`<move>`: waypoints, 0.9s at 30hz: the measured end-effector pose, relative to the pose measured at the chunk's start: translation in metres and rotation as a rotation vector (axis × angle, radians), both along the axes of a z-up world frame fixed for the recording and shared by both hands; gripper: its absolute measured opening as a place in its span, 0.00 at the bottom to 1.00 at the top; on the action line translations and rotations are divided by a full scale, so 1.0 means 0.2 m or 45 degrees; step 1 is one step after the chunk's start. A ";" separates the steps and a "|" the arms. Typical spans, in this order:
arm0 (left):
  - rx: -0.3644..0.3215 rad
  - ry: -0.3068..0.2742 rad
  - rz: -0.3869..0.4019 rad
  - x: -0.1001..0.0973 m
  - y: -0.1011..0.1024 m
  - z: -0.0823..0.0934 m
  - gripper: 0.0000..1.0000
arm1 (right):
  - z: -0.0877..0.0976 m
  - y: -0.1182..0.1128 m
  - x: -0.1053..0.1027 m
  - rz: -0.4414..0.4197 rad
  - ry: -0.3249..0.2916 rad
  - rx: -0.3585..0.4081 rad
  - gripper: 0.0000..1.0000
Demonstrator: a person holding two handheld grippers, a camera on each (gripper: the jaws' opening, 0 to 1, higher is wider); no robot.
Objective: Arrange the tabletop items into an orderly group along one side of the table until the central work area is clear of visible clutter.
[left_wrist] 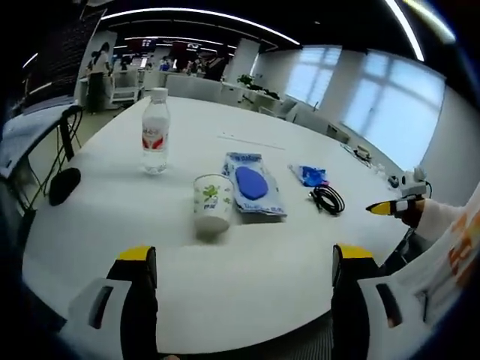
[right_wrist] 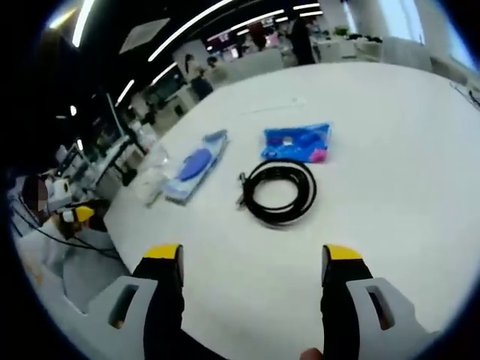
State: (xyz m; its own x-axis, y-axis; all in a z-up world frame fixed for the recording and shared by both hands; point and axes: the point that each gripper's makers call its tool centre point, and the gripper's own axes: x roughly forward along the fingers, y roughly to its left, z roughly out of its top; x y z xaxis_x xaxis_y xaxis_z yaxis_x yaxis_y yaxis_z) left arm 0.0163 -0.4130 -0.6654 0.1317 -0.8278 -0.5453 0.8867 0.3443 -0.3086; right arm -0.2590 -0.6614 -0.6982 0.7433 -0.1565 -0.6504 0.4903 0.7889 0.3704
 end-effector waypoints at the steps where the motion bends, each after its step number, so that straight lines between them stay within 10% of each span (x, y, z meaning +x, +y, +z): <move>1: 0.002 0.001 0.002 0.01 0.01 0.00 1.00 | 0.00 0.00 0.00 -0.009 -0.005 0.000 0.74; 27: 0.042 -0.027 0.008 0.05 0.00 0.01 1.00 | -0.01 0.06 -0.05 -0.054 -0.004 0.020 0.71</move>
State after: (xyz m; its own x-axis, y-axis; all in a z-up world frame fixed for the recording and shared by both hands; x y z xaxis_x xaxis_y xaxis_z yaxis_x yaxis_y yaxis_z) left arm 0.0262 -0.4139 -0.6639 0.1486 -0.8085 -0.5695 0.8905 0.3598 -0.2784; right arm -0.2698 -0.6487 -0.7011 0.7383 -0.1778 -0.6506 0.5219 0.7615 0.3842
